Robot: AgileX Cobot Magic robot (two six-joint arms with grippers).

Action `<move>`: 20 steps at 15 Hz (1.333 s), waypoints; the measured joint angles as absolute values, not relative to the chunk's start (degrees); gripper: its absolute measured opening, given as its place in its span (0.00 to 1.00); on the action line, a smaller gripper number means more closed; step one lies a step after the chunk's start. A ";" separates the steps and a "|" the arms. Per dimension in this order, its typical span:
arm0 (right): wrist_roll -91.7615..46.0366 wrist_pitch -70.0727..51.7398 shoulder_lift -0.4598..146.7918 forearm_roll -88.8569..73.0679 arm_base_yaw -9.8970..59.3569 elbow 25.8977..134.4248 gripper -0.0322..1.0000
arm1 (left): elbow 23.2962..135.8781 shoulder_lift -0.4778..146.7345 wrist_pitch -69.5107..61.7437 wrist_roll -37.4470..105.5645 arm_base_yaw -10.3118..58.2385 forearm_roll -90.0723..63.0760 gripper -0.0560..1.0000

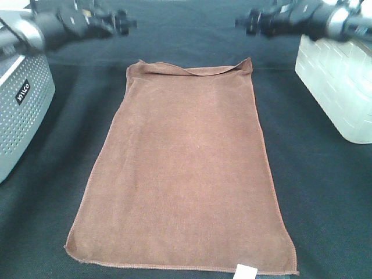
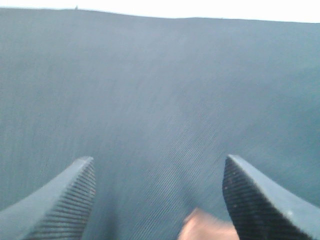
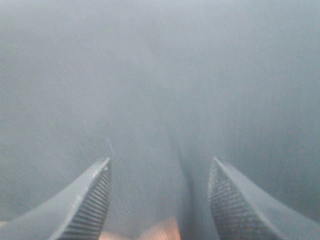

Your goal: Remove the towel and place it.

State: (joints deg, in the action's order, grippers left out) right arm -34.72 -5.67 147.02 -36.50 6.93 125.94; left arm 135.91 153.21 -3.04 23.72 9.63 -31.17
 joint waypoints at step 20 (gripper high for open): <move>-3.44 -69.33 109.95 -5.61 6.93 118.14 0.55 | 112.76 113.33 -69.33 -2.35 5.84 2.69 0.68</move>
State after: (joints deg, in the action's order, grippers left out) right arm -3.44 -69.33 109.95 -5.61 6.93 118.14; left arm 112.76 113.33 -69.33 -2.35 5.84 2.69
